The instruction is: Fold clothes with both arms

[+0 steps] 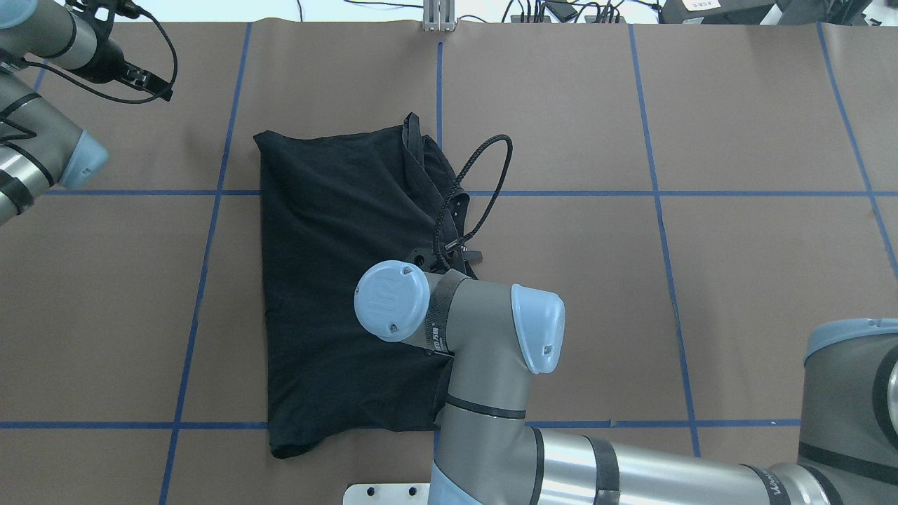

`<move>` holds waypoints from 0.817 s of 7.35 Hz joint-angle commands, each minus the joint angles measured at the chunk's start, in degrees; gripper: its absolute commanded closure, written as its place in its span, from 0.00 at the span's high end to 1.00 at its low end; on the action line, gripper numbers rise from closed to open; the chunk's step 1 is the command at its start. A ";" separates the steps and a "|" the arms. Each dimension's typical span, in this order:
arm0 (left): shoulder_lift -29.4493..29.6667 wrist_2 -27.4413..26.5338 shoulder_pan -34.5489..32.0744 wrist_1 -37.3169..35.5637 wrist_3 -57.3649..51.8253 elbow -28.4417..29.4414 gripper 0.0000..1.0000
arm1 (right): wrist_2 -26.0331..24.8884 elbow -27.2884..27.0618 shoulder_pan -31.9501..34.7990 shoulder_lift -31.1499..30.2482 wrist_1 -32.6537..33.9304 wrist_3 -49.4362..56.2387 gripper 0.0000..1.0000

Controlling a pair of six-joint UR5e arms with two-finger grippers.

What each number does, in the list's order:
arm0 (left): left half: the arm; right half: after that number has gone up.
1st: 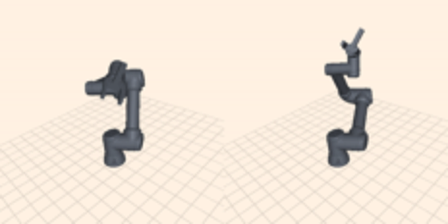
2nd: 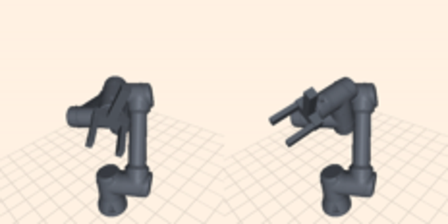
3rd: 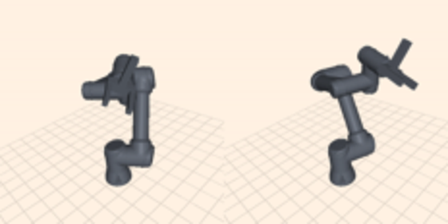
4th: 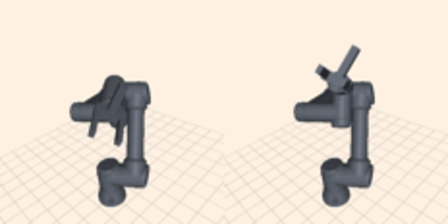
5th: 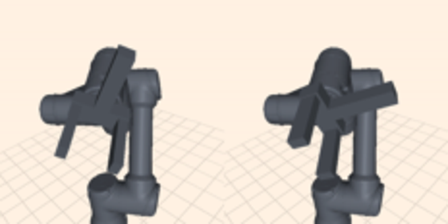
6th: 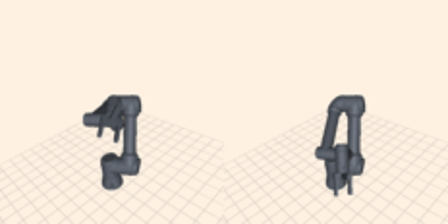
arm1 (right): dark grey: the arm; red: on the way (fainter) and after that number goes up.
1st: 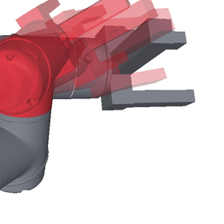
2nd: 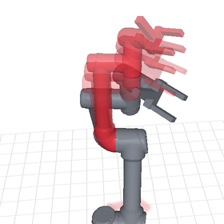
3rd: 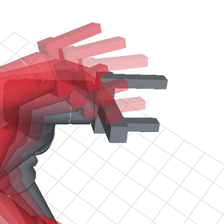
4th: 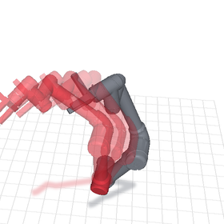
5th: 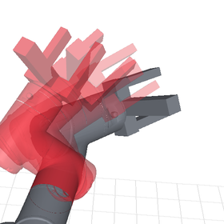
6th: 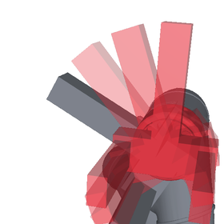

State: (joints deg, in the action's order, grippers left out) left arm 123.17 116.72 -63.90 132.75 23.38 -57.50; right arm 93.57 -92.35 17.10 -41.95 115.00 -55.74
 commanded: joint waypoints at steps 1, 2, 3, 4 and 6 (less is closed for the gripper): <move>-0.04 0.00 0.00 -0.04 0.00 0.02 1.00 | 0.03 -2.74 0.03 0.20 -0.39 -0.42 1.00; -0.04 0.00 0.00 0.05 0.00 0.02 1.00 | 0.55 -2.75 -0.14 0.55 -0.48 -1.12 1.00; -0.04 0.00 0.00 -0.04 0.00 0.02 1.00 | 0.82 -2.49 -0.49 0.64 -0.56 -3.13 1.00; -0.04 0.00 0.00 -0.04 0.00 -0.07 1.00 | 0.91 -2.05 -1.19 0.90 -0.57 -5.32 1.00; -0.04 0.00 0.00 0.05 0.00 -0.07 1.00 | 6.42 -1.00 -1.63 1.08 -0.56 -8.14 1.00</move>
State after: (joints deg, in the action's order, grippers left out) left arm 123.14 116.72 -63.90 132.73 23.38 -57.56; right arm 96.73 -94.03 15.72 -41.05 114.48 -61.75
